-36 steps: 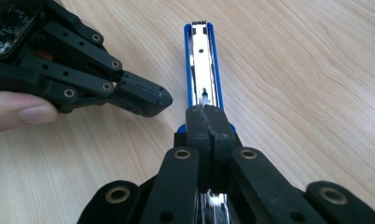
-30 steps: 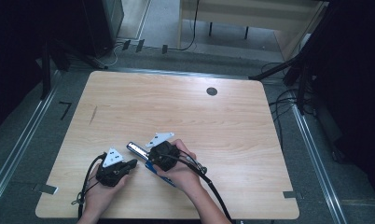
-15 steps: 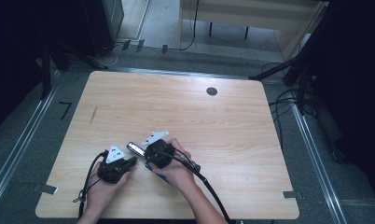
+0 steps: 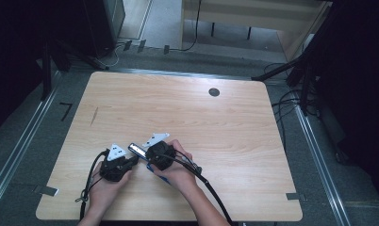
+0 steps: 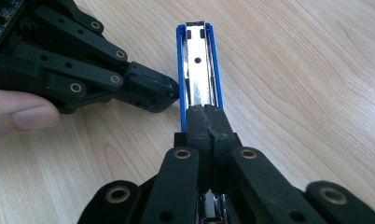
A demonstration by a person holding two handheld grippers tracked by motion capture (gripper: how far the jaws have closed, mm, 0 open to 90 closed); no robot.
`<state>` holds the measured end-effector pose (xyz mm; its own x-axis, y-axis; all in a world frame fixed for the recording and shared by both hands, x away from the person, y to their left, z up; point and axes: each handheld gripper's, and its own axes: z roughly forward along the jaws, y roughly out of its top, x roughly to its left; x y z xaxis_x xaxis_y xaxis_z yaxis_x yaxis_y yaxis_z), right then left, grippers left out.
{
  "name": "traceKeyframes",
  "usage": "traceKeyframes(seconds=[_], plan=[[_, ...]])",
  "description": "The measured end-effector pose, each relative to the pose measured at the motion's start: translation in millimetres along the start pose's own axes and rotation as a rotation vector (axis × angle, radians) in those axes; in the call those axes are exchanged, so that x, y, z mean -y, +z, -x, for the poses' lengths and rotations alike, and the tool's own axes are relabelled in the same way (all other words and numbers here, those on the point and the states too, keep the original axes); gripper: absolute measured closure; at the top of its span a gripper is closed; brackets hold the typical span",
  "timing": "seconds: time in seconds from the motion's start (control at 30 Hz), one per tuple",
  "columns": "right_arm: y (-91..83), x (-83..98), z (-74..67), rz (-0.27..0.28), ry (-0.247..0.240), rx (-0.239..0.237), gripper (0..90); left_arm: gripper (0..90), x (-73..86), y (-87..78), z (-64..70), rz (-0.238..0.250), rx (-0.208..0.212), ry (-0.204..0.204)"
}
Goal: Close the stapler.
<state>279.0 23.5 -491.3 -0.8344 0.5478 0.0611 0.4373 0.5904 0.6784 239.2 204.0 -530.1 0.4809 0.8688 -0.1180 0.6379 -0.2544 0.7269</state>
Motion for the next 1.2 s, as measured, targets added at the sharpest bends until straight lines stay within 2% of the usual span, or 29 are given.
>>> traceKeyframes(seconds=[0.6, 0.73, 1.2], plan=[[-0.8, 0.3, -0.7, 0.001, -0.003, 0.002, 90.0, 90.0, -1.8, 1.5, 3.3, -0.001, 0.005, 0.018], [-0.5, 0.3, -1.7, -0.001, -0.002, -0.012, 90.0, 90.0, -2.4, 0.1, 3.0, 0.007, 0.011, 0.012], [-3.7, -0.3, -3.1, 0.007, -0.001, -0.003, 90.0, 90.0, -3.7, -2.9, 4.3, 0.036, 0.025, 0.003]])
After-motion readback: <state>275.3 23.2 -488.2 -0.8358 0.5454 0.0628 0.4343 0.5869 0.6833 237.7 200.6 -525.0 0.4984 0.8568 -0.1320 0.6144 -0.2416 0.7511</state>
